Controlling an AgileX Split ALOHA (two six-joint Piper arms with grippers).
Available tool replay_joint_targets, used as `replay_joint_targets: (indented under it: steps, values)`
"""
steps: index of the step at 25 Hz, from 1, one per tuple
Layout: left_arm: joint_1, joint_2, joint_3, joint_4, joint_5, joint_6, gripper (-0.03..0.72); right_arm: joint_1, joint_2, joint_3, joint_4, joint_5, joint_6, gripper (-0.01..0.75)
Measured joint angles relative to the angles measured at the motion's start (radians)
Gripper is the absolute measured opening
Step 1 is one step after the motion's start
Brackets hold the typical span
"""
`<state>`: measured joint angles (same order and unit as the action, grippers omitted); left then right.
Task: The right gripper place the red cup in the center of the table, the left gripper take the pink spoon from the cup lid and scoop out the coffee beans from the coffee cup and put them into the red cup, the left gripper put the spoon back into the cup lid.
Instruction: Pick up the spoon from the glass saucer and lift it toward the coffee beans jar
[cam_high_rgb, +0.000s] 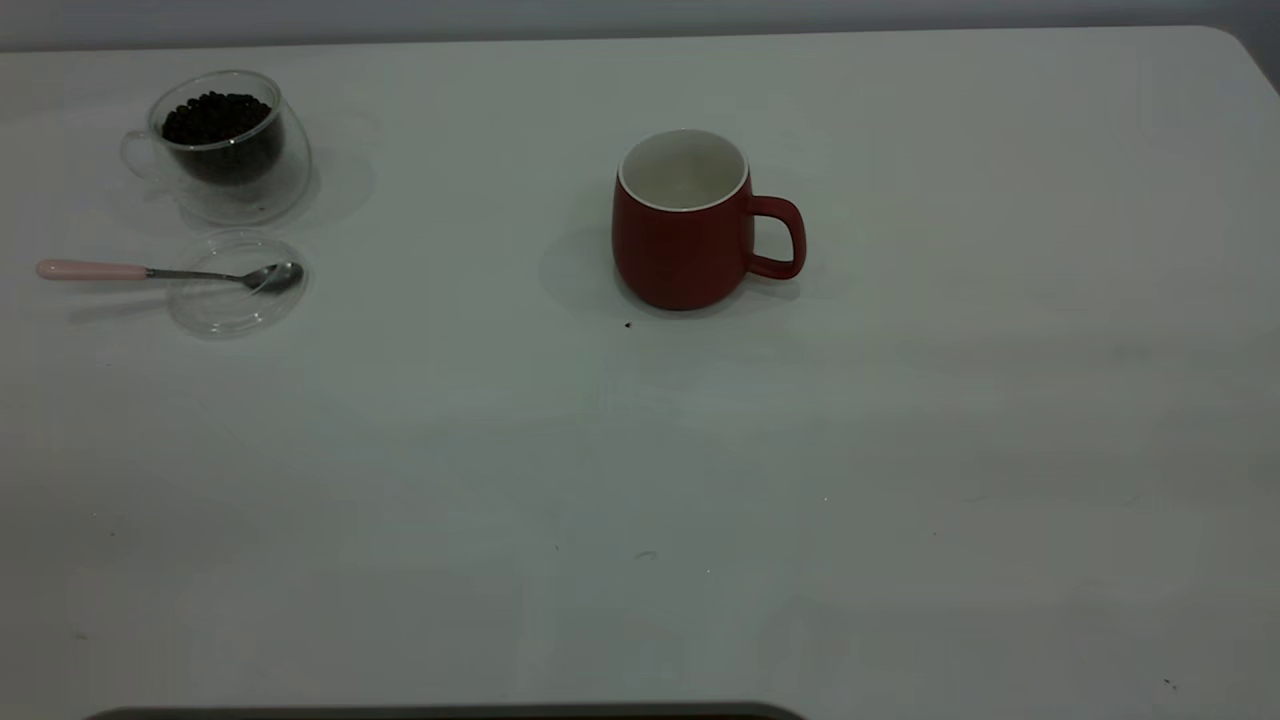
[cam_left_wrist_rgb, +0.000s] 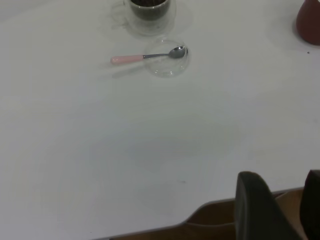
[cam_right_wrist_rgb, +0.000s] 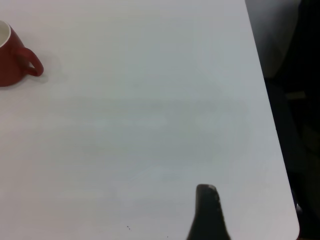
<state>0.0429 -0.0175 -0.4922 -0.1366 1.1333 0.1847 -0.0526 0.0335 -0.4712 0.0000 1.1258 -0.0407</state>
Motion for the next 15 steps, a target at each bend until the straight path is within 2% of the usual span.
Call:
replay_joint_targets:
  steps: [8,15]
  values:
    - [0.0,0.025,-0.009,-0.084,-0.022,0.032,0.277,0.0,0.0,0.0,0.0,0.0,0.0,0.591]
    - [0.0,0.37,-0.161,-0.053,-0.087,0.05,0.277,0.0,0.0,0.0,0.0,0.0,-0.001,0.591]
